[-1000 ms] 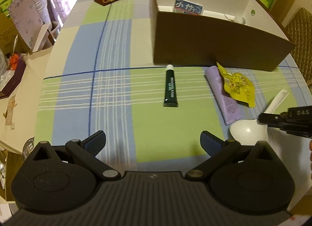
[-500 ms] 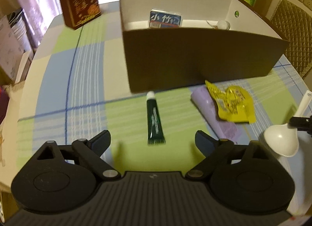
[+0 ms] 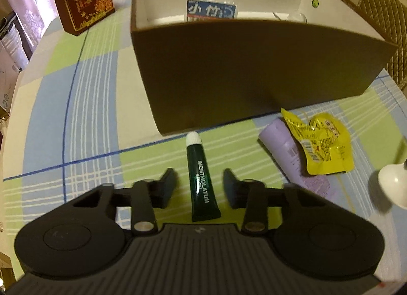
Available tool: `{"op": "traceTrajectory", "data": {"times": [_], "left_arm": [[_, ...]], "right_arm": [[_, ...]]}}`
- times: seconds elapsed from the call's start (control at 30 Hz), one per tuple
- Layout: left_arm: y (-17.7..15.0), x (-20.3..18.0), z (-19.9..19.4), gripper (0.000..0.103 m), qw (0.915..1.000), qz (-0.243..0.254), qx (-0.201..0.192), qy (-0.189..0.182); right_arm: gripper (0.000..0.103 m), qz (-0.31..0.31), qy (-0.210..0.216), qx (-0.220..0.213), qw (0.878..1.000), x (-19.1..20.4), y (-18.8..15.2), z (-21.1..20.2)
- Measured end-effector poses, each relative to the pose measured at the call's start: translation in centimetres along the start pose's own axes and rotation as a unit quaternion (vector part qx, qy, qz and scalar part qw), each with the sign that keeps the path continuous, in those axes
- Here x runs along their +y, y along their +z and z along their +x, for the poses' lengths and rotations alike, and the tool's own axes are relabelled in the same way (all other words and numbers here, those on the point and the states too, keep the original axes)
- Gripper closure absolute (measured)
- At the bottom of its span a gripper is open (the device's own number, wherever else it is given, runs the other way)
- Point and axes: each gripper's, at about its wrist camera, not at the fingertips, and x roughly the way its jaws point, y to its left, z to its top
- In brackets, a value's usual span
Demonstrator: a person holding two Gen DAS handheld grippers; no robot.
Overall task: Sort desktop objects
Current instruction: 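Grasp the green lip balm tube with the left tool while the right tool grasps the white spoon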
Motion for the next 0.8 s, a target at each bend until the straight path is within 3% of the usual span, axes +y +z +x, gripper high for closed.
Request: {"op": "traceTrajectory", "data": {"times": [0.13,0.6,0.8], "left_arm": [[-0.4,-0.4,-0.3,0.087,1.0000,0.008,-0.005,-0.002],[-3.1,-0.8,-2.7,0.088,1.0000,-0.002,0.003,-0.006],[-2.9,-1.1,-4.9,0.088,0.9997,-0.006,-0.022,-0.013]], "right_arm": [[0.101,0.000,0.001,-0.004,1.000,-0.1,0.3,-0.2],[0.102,-0.016,0.011,-0.001,1.000,0.6,0.3,-0.3],[0.102,-0.027,0.018,0.000,0.999,1.1,0.4,-0.4]]}}
